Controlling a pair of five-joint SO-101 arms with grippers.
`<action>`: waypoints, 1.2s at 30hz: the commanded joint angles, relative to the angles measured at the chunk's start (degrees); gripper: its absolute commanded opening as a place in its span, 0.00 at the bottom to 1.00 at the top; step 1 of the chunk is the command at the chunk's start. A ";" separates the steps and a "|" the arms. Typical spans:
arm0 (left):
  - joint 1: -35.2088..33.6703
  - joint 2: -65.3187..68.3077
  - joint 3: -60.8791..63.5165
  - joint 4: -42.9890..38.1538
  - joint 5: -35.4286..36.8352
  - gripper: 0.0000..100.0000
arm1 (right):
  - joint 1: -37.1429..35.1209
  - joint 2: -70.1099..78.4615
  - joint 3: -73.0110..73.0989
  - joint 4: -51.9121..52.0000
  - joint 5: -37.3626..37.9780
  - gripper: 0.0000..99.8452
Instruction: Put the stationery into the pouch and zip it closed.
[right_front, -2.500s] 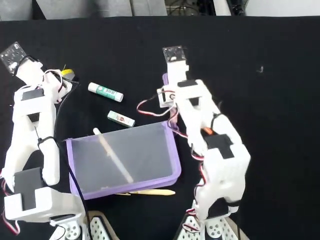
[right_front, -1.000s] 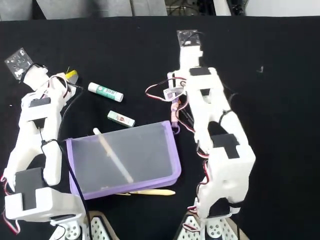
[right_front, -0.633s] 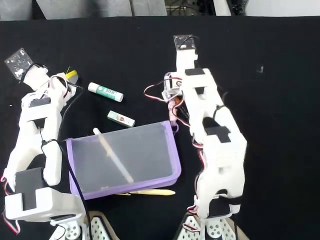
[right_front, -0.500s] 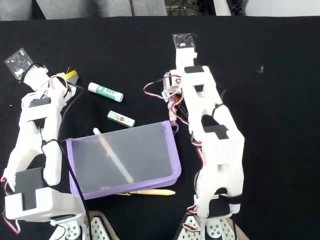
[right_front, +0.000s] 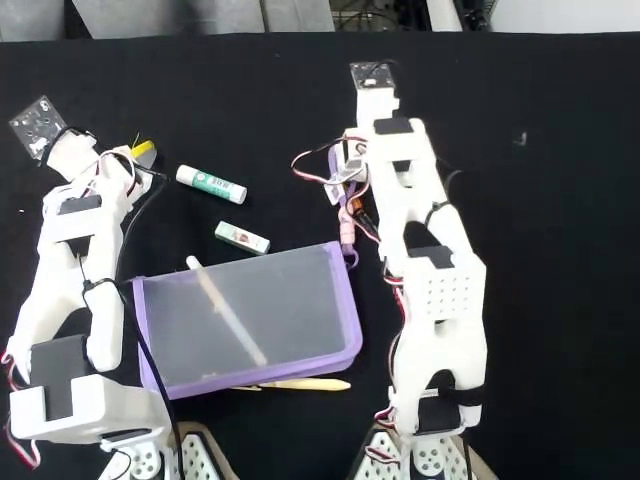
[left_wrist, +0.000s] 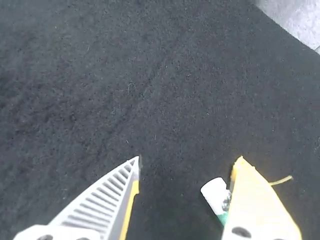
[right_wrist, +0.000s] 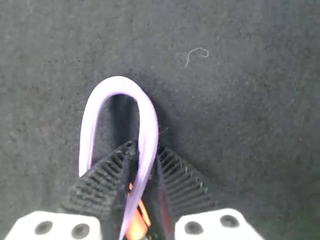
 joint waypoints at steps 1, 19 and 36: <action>0.66 -2.64 -0.22 -1.05 0.18 0.29 | 2.64 -8.84 -8.57 4.04 4.04 0.01; 0.84 -2.64 -0.22 -1.14 0.18 0.29 | -2.02 -34.33 -44.62 24.35 7.30 0.01; 6.02 -3.25 0.66 -1.32 -10.46 0.29 | -13.98 -45.49 -52.70 29.36 15.65 0.01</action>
